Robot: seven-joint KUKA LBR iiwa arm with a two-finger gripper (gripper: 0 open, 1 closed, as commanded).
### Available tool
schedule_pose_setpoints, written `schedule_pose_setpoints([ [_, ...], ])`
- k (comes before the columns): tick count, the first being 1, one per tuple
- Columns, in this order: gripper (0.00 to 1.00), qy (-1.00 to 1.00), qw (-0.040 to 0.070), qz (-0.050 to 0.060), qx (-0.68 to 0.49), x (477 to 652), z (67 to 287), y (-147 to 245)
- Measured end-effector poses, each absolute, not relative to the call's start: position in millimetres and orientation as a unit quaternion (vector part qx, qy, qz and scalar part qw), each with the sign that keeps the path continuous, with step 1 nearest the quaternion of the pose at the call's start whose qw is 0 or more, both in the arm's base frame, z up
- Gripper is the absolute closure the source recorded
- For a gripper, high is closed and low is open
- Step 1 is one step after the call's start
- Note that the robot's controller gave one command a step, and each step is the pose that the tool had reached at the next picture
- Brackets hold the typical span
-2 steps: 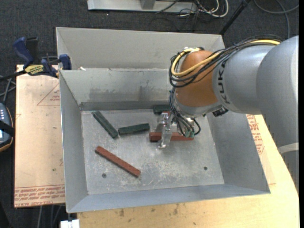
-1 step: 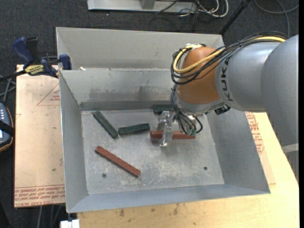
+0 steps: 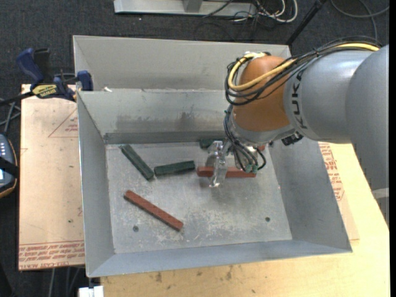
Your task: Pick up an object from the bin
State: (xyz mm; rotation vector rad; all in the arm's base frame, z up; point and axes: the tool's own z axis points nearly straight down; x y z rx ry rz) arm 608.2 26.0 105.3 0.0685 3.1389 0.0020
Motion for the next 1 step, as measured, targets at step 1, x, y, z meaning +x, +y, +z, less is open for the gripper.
schedule_pose_setpoints([
  [1, 1.00, 1.000, 0.002, 0.001, 0.022, 608.9, 114.4, 26.0],
])
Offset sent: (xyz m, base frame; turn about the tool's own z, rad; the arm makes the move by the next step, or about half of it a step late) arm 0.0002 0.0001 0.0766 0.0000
